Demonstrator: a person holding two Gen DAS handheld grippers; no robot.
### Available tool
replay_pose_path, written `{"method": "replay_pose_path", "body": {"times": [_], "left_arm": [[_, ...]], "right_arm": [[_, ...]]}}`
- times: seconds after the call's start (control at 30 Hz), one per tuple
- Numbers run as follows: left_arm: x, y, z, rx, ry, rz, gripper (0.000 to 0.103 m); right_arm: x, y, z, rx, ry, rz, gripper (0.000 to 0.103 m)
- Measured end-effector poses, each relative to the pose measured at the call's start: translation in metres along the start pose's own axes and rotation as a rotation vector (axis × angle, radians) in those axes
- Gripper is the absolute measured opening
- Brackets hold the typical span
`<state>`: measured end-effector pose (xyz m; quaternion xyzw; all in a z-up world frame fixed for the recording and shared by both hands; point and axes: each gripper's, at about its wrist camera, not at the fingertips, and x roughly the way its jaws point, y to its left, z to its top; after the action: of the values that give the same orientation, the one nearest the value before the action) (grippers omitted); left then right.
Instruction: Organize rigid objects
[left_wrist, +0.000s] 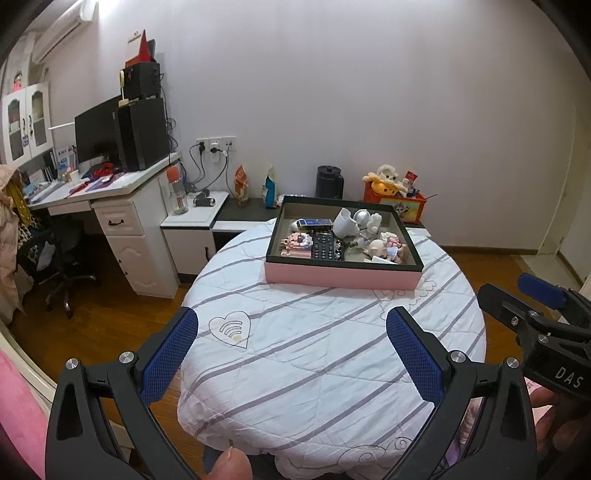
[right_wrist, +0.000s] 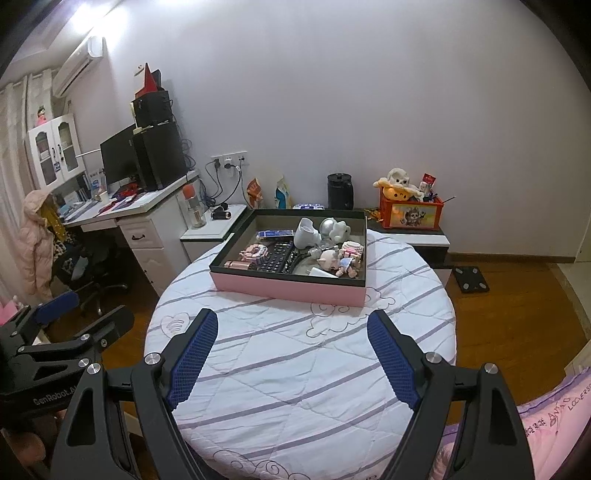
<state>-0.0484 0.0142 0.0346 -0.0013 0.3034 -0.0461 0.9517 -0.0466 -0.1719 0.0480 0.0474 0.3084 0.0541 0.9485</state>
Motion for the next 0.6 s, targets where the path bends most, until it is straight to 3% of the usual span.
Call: {"method": "replay_pose_path", "body": {"times": [0.6], "left_arm": [[0.005,0.009,-0.002,-0.022,-0.005,0.015,0.103]], "right_arm": [[0.010,0.005,0.001,-0.012,0.022,0.004,0.085]]}}
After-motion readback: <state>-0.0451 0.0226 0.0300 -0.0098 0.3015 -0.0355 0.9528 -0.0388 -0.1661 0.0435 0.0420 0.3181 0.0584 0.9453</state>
